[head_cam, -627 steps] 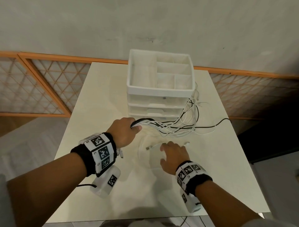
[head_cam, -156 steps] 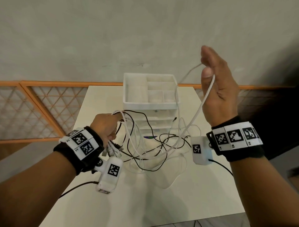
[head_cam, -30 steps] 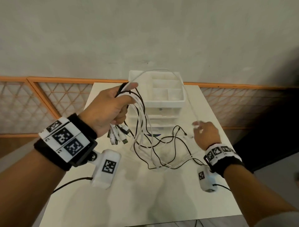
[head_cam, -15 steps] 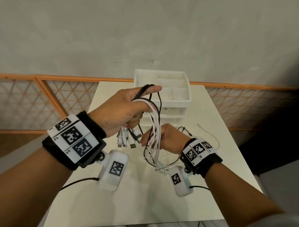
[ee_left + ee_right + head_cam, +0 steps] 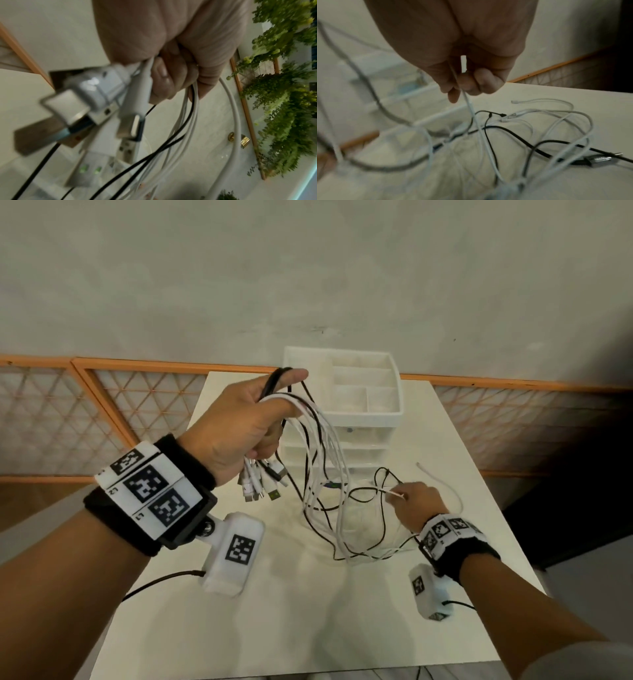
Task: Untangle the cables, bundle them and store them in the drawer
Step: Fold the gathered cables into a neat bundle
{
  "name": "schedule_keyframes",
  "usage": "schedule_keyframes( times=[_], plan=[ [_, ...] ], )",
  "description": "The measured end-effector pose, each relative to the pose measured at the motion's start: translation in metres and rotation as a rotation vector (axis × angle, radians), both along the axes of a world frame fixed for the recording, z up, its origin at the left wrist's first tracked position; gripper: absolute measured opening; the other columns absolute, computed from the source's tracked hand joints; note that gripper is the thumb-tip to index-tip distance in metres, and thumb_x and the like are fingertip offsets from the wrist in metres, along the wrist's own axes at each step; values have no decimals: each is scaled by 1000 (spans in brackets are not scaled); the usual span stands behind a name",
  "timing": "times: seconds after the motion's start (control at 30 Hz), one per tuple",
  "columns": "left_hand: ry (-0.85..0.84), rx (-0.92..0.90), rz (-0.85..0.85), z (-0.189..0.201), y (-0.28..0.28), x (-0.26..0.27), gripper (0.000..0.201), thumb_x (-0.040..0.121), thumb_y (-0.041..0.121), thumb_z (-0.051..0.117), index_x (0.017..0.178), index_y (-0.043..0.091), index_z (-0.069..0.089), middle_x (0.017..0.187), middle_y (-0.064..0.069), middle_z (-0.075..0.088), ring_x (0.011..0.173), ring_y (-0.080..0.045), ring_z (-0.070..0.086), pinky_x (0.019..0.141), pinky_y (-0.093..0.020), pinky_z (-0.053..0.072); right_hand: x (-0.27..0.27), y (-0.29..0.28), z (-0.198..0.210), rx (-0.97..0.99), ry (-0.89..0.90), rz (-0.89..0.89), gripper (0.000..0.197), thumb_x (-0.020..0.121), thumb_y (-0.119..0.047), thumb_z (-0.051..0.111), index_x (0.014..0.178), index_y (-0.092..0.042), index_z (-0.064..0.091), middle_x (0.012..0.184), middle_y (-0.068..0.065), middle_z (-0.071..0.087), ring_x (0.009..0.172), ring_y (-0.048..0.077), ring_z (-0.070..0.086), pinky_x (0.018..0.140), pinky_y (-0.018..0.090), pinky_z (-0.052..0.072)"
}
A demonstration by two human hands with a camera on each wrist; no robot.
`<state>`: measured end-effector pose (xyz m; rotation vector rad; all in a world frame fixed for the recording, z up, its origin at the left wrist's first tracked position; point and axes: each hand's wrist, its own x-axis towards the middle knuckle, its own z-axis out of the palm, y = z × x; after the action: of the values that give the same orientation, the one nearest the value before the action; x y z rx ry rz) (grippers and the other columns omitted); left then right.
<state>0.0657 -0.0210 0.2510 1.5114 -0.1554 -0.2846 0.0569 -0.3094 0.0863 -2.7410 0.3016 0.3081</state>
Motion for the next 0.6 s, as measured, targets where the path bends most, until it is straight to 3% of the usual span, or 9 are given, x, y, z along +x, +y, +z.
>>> schedule_keyframes(
  times=[0.07, 0.17, 0.23, 0.3, 0.33, 0.4, 0.47, 0.6],
  plan=[
    [21, 35, -24, -6, -6, -1, 43, 90, 3, 60, 129, 22, 63, 55, -2, 20, 38, -12, 17, 39, -20, 20, 2, -1, 13, 126, -132, -60, 14, 91, -23, 64, 99, -21, 76, 102, 5, 73, 100, 25, 65, 84, 26, 45],
    [21, 74, -83, -6, -19, -3, 37, 91, 3, 60, 124, 20, 66, 47, 5, 23, 38, -12, 16, 40, -20, 18, -5, 22, 50, 395, -252, 108, 35, 79, -7, 69, 103, -33, 70, 106, -7, 65, 83, 13, 58, 83, 25, 47],
    [2, 73, -138, -2, -27, -4, 37, 92, 3, 59, 123, 21, 67, 46, 5, 24, 38, -13, 16, 41, -21, 17, -8, 42, 75, 604, -219, 228, 41, 76, -6, 72, 98, -41, 69, 106, -13, 67, 80, 17, 61, 77, 25, 49],
    [-28, 61, -184, 4, -31, -7, 41, 93, 2, 58, 126, 24, 66, 45, 6, 23, 37, -12, 17, 41, -22, 18, -5, 61, 80, 677, -65, 380, 30, 76, -15, 74, 90, -42, 73, 99, -4, 74, 88, 29, 67, 82, 35, 56],
    [-46, 50, -198, 7, -32, -8, 43, 93, 1, 57, 127, 26, 66, 44, 7, 22, 37, -11, 17, 41, -22, 18, -4, 68, 75, 645, 9, 441, 21, 76, -21, 75, 86, -40, 74, 95, 0, 75, 90, 31, 69, 84, 40, 58],
    [-76, 22, -203, 13, -31, -8, 46, 93, 0, 57, 128, 28, 65, 45, 8, 21, 37, -12, 16, 42, -23, 18, 0, 74, 54, 483, 98, 475, 8, 79, -27, 72, 73, -32, 71, 81, -4, 72, 80, 22, 68, 83, 37, 57],
    [-98, -9, -164, 18, -25, -7, 47, 92, 0, 57, 128, 30, 65, 45, 8, 20, 38, -13, 15, 43, -23, 19, 2, 70, 27, 283, 130, 425, 24, 88, -22, 64, 64, -27, 64, 68, -10, 60, 68, 10, 59, 76, 28, 50],
    [-131, -76, -44, 21, -9, -1, 49, 91, 0, 58, 129, 30, 65, 49, 5, 17, 38, -12, 14, 42, -22, 19, -5, 31, -22, 58, 131, 112, 29, 88, -22, 53, 69, -4, 65, 69, 6, 65, 69, 22, 62, 62, 27, 52]
  ],
)
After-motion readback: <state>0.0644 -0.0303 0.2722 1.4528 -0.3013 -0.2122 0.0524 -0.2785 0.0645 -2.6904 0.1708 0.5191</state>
